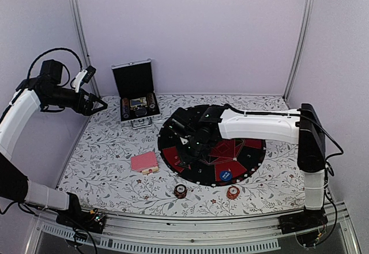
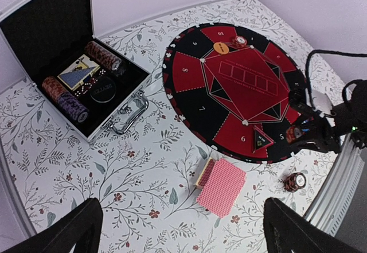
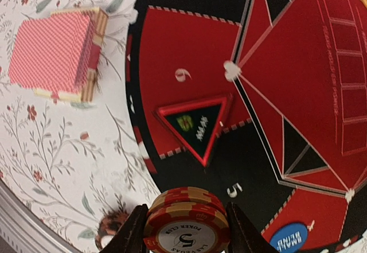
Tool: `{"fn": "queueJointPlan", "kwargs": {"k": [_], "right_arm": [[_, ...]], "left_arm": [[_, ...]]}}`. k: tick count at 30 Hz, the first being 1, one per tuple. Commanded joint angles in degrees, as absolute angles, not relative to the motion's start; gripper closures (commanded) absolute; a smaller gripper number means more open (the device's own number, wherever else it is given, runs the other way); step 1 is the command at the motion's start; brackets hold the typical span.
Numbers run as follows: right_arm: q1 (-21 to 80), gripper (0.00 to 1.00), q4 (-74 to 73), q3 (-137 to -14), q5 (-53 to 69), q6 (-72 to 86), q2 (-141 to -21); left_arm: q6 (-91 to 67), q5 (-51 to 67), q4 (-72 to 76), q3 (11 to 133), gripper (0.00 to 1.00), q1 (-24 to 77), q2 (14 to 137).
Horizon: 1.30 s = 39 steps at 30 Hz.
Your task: Distribute texas hold em gaming equipment
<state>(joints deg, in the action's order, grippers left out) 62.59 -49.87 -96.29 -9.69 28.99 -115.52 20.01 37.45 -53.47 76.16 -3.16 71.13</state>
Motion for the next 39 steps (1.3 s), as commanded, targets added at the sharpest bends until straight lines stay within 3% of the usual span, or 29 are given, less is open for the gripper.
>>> {"fn": "queueJointPlan", "kwargs": {"k": [1, 11, 29, 32, 35, 39], "right_arm": [[60.1, 0.71, -47.4, -109.1, -8.1, 23.4, -124.6], [55.6, 0.71, -46.6, -126.7, -4.4, 20.6, -139.6], [54.9, 0.70, -50.9, -128.6, -5.7, 20.4, -144.0], [54.9, 0.60, -50.8, -128.6, -5.3, 20.6, -144.1], [54.9, 0.44, -50.0, -128.6, -5.1, 20.6, -143.9], [54.7, 0.32, -49.3, -128.7, -5.9, 20.4, -142.2]], "left_arm": [[19.9, 38.9, -53.4, 77.1, 0.00, -3.5, 70.4], [20.3, 38.4, -53.1, 76.2, 0.00, -3.6, 69.6], [20.7, 38.6, -52.3, 74.7, 0.00, -3.5, 69.2], [20.6, 38.3, -52.1, 74.6, 0.00, -3.5, 69.0], [20.6, 38.4, -51.9, 74.6, 0.00, -3.6, 68.8], [20.7, 38.7, -52.2, 74.6, 0.00, -3.5, 68.8]]}}
